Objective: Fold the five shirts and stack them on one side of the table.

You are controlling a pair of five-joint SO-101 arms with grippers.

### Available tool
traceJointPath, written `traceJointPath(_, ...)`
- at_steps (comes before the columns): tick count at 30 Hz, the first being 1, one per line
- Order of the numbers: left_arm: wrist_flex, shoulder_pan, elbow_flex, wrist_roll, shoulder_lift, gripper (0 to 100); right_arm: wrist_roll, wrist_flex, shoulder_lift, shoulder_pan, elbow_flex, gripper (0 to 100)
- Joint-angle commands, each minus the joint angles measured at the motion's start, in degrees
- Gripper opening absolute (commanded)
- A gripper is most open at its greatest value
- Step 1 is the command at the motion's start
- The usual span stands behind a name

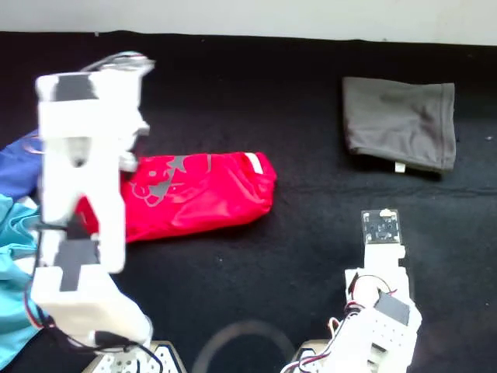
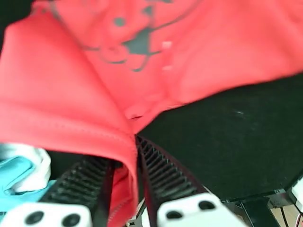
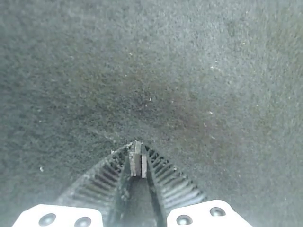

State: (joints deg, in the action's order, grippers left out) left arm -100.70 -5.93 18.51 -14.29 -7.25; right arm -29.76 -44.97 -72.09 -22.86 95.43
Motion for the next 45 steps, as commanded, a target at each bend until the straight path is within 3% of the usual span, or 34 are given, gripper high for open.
traceJointPath(1,-0.2,11.7,-0.5,4.0,4.4,1,-0.5,0.9,-4.1,-0.4,3.8,0.5)
traceJointPath(6,3.5,23.3,-0.7,4.9,0.3,1,-0.4,-2.9,-10.7,-0.4,5.7,0.5)
traceJointPath(12,12.5,28.3,0.3,5.0,-11.1,1,-0.4,-7.7,-19.9,-0.4,8.0,0.5)
traceJointPath(25,13.1,27.4,29.3,9.0,-35.6,1,3.3,-11.6,-25.5,-0.3,8.0,0.5)
traceJointPath(31,6.8,25.7,40.1,9.0,-40.9,16,3.5,-11.6,-25.5,-0.3,8.0,0.5)
traceJointPath(37,0.1,22.0,51.7,9.0,-41.5,15,3.4,-11.6,-25.5,-0.3,8.0,0.5)
traceJointPath(45,-1.0,19.6,45.0,9.1,-38.9,15,3.7,-11.1,-25.5,-0.3,8.1,0.5)
